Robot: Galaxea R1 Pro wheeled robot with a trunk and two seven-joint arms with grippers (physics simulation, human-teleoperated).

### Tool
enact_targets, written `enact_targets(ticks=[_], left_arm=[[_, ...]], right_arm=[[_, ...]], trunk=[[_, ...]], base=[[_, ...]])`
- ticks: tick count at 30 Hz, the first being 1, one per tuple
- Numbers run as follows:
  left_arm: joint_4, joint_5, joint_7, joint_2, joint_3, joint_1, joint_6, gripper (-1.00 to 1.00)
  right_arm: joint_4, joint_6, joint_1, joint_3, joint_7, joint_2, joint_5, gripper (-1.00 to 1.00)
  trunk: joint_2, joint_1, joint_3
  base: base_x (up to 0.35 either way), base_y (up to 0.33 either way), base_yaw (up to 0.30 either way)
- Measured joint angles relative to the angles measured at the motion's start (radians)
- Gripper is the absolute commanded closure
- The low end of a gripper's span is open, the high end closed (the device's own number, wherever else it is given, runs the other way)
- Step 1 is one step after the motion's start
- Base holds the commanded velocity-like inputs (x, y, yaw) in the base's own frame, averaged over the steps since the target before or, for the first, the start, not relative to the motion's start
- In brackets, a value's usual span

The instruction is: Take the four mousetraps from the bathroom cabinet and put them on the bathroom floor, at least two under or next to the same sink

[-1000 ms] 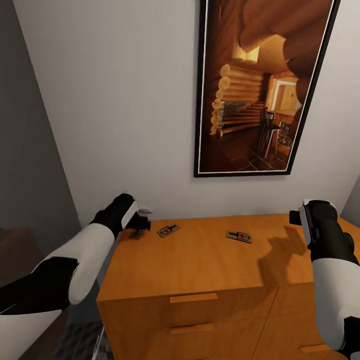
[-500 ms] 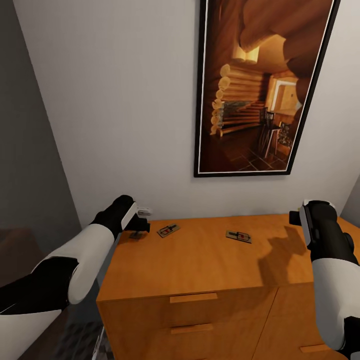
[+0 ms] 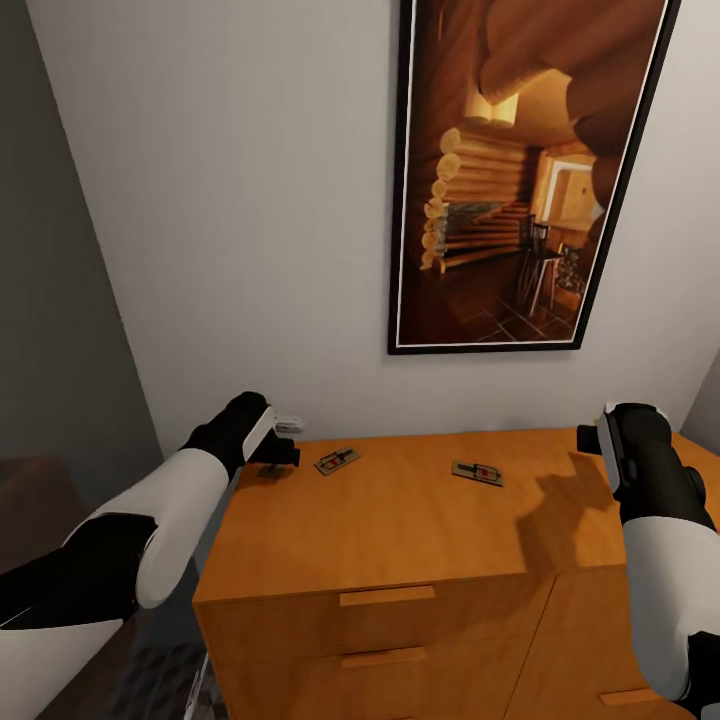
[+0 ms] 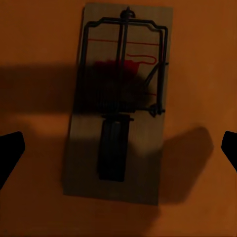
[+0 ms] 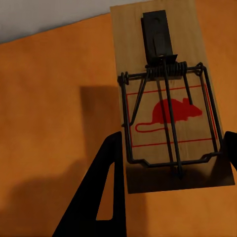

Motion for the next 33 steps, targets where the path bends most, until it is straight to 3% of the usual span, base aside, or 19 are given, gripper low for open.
enact_targets(ticks=[29,30,33], left_arm=[[0.024,0.014,0.005,0.001,0.002,0.0,-0.006,-1.0],[0.024,0.014,0.005,0.001,0.002,0.0,-0.006,1.0],[0.025,0.02,0.006,0.002,0.003,0.0,-0.006,1.0]], right_arm=[[0.001,0.0,0.0,0.0,0.001,0.0,0.0,1.0],[0.001,0.0,0.0,0.0,0.001,0.0,0.0,1.0],[0.001,0.0,0.0,0.0,0.001,0.0,0.0,1.0]], trunk=[[0.0,0.0,0.0],[0.0,0.0,0.0],[0.0,0.0,0.0]], base=[[0.0,0.0,0.0],[0.0,0.0,0.0],[0.0,0.0,0.0]])
